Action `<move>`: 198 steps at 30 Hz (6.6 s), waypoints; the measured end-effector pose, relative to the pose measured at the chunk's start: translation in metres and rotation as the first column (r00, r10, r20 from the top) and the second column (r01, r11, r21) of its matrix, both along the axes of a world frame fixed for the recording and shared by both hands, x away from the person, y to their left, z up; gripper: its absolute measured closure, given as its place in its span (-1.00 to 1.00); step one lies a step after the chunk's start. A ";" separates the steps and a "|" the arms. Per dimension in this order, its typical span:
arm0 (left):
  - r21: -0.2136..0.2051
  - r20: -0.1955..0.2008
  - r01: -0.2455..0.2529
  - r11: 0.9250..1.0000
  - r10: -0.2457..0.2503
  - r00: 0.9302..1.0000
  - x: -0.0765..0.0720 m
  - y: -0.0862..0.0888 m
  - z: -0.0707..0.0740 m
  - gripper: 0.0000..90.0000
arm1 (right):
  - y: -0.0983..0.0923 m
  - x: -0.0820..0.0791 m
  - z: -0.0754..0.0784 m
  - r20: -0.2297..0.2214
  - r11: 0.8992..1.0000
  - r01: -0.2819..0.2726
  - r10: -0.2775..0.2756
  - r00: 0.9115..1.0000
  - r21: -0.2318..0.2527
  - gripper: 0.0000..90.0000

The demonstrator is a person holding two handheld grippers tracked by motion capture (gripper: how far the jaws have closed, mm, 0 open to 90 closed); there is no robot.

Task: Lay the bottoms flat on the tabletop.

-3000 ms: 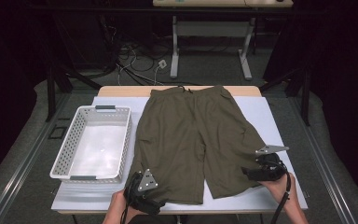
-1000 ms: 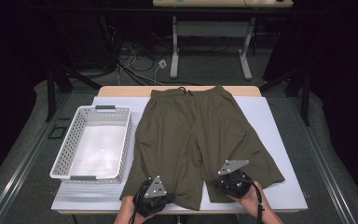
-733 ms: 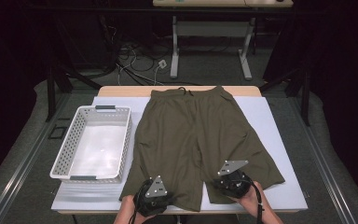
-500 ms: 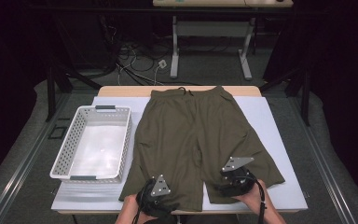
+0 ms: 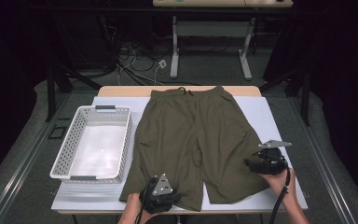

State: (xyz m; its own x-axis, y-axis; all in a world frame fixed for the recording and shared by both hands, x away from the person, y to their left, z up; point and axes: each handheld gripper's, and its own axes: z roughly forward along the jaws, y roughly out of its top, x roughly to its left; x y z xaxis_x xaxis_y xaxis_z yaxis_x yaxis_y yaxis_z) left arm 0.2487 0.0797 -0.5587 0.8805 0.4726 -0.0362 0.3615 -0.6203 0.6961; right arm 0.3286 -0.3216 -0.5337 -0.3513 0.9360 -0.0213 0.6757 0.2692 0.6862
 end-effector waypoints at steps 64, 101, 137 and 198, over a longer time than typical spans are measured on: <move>0.036 -0.018 -0.120 0.992 0.121 0.993 0.006 -0.008 0.002 -0.24 | -0.016 0.017 -0.002 -0.076 0.993 0.109 -0.112 0.991 -0.042 -0.03; -0.048 0.030 -0.041 0.998 0.043 0.999 -0.009 0.005 0.009 0.96 | -0.015 0.005 0.013 -0.029 0.993 0.115 -0.116 0.993 -0.034 1.00; -0.014 0.031 -0.014 1.000 0.014 0.999 -0.003 -0.011 -0.001 0.93 | -0.023 0.011 -0.010 -0.065 0.989 0.144 -0.146 0.987 -0.038 0.99; -0.028 0.074 -0.131 0.991 0.133 0.988 0.002 0.016 0.019 -0.67 | 0.133 -0.086 -0.004 -0.149 0.807 -0.591 0.582 0.800 -0.019 -0.04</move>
